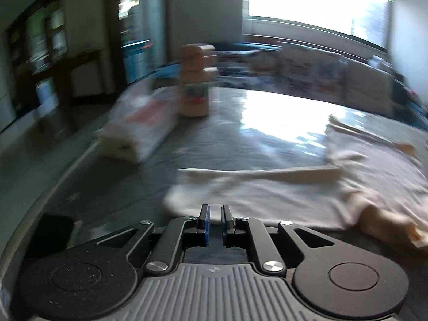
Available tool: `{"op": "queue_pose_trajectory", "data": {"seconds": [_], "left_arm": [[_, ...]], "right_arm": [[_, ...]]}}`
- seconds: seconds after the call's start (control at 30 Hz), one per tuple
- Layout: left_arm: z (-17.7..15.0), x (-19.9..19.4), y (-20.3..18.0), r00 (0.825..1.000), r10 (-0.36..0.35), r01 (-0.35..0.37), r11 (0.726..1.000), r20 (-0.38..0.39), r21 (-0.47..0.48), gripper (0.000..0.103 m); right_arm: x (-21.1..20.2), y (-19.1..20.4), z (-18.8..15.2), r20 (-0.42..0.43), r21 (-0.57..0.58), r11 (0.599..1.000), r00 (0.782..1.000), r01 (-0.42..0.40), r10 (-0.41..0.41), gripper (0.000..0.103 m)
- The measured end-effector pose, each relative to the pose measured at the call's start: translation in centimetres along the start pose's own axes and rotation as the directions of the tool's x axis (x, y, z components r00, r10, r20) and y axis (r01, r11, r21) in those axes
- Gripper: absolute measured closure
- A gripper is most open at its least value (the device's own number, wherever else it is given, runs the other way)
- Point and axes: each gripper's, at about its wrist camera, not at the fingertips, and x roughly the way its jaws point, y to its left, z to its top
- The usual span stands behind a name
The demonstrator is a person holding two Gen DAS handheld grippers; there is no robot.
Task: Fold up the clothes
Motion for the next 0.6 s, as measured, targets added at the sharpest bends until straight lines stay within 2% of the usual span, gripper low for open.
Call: {"op": "queue_pose_trajectory", "data": {"seconds": [0.03, 0.1, 0.2, 0.3, 0.4, 0.6], "left_arm": [[0.0, -0.2, -1.0, 1.0, -0.031, 0.031, 0.999, 0.003, 0.033, 0.086], [-0.1, -0.5, -3.1, 0.995, -0.099, 0.098, 0.992, 0.004, 0.077, 0.073], [-0.2, -1.4, -6.4, 0.981, -0.195, 0.192, 0.97, 0.007, 0.148, 0.073], [-0.2, -2.2, -9.2, 0.958, -0.288, 0.278, 0.938, 0.017, 0.207, 0.073], [-0.2, -2.6, -11.7, 0.932, -0.363, 0.346, 0.9, 0.015, 0.265, 0.073], [-0.5, -1.5, -14.8, 0.91, -0.415, 0.401, 0.863, -0.023, 0.307, 0.073]], "right_arm": [[-0.3, 0.3, -0.1, 0.0, -0.012, 1.0, 1.0, -0.007, 0.007, 0.052], [-1.1, 1.0, -0.2, 0.002, -0.034, 0.999, 1.0, -0.03, 0.03, 0.052], [-2.6, 2.9, -0.5, -0.004, -0.097, 0.991, 0.996, -0.093, 0.093, 0.052], [-3.8, 5.0, -0.9, -0.02, -0.161, 0.972, 0.985, -0.171, 0.17, 0.052], [-4.9, 7.5, -1.3, -0.042, -0.215, 0.941, 0.965, -0.26, 0.257, 0.054], [-6.8, 12.6, -2.5, -0.097, -0.331, 0.848, 0.908, -0.415, 0.407, 0.058]]}}
